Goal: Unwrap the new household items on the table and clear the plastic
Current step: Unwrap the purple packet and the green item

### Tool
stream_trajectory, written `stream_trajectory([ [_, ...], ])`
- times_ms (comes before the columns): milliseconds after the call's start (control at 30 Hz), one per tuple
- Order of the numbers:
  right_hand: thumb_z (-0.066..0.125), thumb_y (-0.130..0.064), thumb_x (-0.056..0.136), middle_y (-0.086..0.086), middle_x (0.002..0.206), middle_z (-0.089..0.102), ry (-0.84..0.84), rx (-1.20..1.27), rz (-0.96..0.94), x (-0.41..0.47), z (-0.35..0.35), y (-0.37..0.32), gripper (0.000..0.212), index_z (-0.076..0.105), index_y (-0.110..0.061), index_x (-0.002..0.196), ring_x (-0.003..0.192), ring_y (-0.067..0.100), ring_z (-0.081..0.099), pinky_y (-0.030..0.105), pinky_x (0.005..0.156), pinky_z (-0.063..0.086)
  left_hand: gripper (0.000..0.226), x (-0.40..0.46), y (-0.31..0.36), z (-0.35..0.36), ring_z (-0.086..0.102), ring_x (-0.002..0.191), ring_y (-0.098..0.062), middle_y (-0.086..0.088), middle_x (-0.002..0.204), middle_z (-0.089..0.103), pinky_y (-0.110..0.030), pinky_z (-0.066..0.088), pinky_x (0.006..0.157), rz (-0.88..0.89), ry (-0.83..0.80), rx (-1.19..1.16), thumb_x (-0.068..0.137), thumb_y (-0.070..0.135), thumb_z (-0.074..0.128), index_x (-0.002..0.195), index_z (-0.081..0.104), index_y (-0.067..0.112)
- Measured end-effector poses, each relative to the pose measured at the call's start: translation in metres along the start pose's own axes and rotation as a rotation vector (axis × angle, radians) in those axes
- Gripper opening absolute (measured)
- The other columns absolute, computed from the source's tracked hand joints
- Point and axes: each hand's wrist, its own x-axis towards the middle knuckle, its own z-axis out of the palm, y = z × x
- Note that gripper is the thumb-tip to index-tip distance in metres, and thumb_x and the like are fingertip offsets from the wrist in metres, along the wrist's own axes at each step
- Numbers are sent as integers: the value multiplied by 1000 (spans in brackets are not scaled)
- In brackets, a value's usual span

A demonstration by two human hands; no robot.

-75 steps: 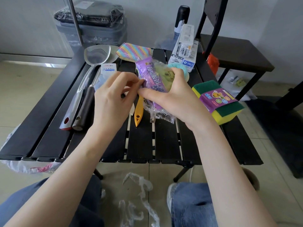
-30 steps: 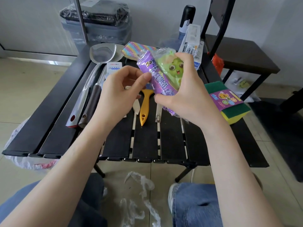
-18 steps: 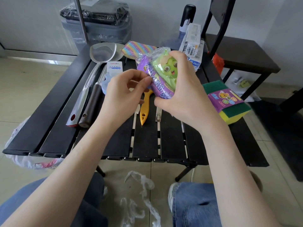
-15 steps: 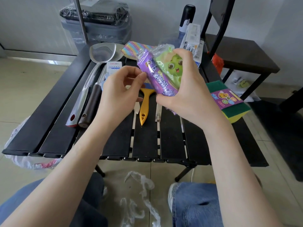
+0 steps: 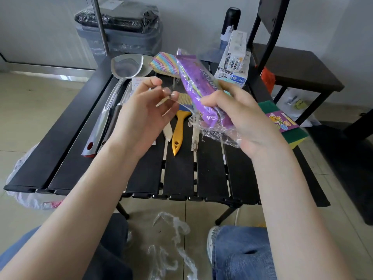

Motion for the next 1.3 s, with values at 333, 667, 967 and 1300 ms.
stream_trajectory([
  [333, 65, -17, 82, -12, 61, 55, -37, -25, 10, 2, 5, 7, 25, 63, -10, 106, 55, 3, 45, 12, 48, 38, 5, -2, -6, -1, 59, 67, -3, 13, 67, 58, -27, 56, 73, 263, 123, 688, 93, 23, 62, 94, 63, 18],
  [667, 68, -24, 85, 0, 100, 71, -158, 3, 42, 0, 12, 8, 38, 57, -16, 120, 89, 12, 69, 31, 82, 55, 15, -7, -14, 8, 69, 77, -16, -4, 82, 67, -50, 58, 73, 427, 189, 837, 96, 17, 53, 83, 59, 10],
  [967, 69, -45, 83, -3, 100, 69, 18, -184, -146, 1, 16, 12, 30, 57, -34, 109, 89, 13, 69, 34, 80, 57, 21, -8, -10, 9, 66, 65, -9, 0, 77, 59, -29, 56, 58, 418, 175, 784, 96, 10, 45, 77, 51, 17],
  [1300, 44, -40, 98, 8, 92, 62, -109, 39, 86, 0, 17, 1, 26, 58, -18, 101, 79, 19, 62, 43, 84, 52, 17, -1, -4, 10, 65, 61, -14, 1, 67, 66, -31, 57, 61, 45, 199, 371, 93, 8, 37, 87, 52, 6],
])
